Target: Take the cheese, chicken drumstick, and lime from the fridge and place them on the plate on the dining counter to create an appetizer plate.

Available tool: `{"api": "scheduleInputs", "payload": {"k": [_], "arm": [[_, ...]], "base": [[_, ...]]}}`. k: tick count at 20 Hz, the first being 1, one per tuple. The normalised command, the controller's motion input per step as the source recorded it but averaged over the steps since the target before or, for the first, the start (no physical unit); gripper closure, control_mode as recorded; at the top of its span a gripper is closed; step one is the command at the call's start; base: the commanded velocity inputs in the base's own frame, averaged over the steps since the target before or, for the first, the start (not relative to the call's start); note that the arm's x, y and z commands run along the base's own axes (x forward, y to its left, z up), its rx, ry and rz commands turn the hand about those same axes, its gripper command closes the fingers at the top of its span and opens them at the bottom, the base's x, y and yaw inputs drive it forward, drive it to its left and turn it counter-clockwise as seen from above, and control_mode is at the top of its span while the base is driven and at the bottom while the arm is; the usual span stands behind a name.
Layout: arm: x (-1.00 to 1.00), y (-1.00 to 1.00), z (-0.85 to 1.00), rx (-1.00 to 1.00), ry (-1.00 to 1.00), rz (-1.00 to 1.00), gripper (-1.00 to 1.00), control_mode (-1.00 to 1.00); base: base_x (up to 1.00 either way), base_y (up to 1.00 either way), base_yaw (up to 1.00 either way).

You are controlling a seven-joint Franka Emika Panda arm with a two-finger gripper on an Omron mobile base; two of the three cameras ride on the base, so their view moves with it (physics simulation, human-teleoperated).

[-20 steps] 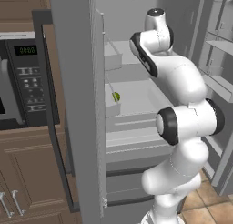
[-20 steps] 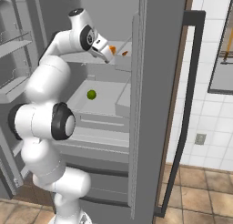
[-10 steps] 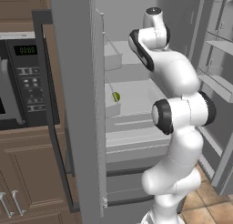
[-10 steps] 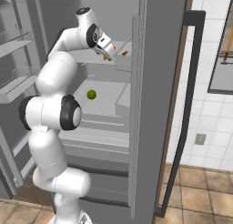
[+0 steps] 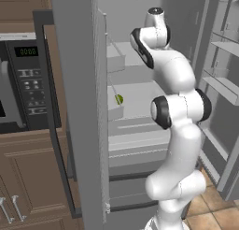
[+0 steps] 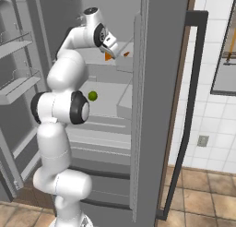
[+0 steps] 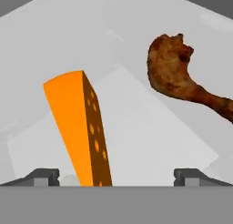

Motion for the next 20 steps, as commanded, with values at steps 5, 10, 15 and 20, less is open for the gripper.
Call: {"api": "scheduleInputs", "payload": {"k": [5,10,15,20], "arm": [[0.42,0.0,-0.02,0.0,0.0,0.0,-1.0,-1.0],[0.38,0.0,-0.1,0.0,0.0,0.0,-1.0,-1.0],[0.17,0.0,-0.15,0.0,0.0,0.0,-1.0,-1.0],[0.03,0.0,-0.3,0.0,0.0,0.0,-1.0,-1.0]], "base": [[0.0,0.0,0.0],[0.0,0.0,0.0],[0.0,0.0,0.0],[0.0,0.0,0.0]]}}
